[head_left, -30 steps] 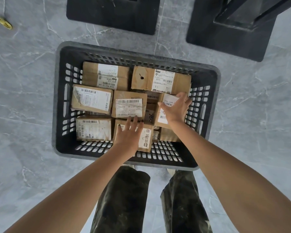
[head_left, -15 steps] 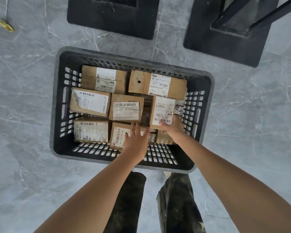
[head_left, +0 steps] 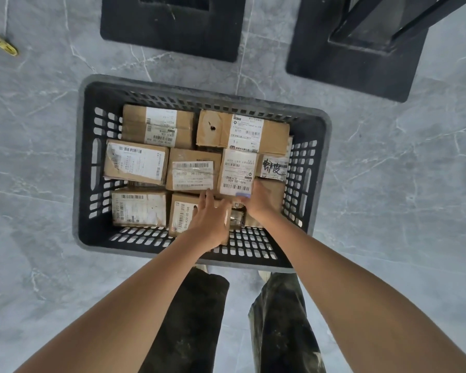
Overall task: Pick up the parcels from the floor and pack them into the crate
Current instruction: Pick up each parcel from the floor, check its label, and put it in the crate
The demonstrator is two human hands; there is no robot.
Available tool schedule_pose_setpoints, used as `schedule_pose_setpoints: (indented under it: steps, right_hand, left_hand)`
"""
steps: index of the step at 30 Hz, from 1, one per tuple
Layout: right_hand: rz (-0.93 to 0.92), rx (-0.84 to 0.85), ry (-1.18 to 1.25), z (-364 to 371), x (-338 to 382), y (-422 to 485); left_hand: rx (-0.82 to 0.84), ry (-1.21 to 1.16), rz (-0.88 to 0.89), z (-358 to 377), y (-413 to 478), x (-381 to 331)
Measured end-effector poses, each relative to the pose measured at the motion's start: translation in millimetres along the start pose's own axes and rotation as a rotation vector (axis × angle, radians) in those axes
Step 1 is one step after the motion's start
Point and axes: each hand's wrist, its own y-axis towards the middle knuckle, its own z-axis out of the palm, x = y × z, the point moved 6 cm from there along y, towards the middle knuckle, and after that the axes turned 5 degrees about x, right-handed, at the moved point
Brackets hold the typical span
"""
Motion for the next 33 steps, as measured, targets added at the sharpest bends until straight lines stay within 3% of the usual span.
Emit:
schedule_pose_setpoints:
  steps: [3, 9, 15, 21, 27, 33]
  right_hand:
    - [-0.002, 0.056, -0.084, -27.6, 18.4, -32.6]
    - [-0.080, -0.094, 0.069, -140.2, 75.5, -146.5]
    - [-0.236, -0.213, 0.201, -274.5, 181.0, -309.5]
    - [-0.464, -0.427, 0.315, -396.0, 272.4, -517.7]
    - [-0.622, -0.809, 0.437, -456.6, 242.5, -673.3]
    - [-0.538, -1.061, 0.596, -505.4, 139.0, -746.6]
  left_hand:
    - [-0.052, 0.077, -0.015, -23.1, -25.4, 1.5]
    - [-0.256, 0.087, 0.077, -137.9, -128.3, -51.2]
    - [-0.462, 0.012, 0.300, -291.9, -293.3, -167.5]
    - [-0.701, 0.168, 0.552, -396.3, -493.4, -297.0]
    - [-0.915, 0.181, 0.741, -425.7, -617.0, -395.4]
    - [-0.946, 0.281, 0.924, -381.7, -650.2, -481.4]
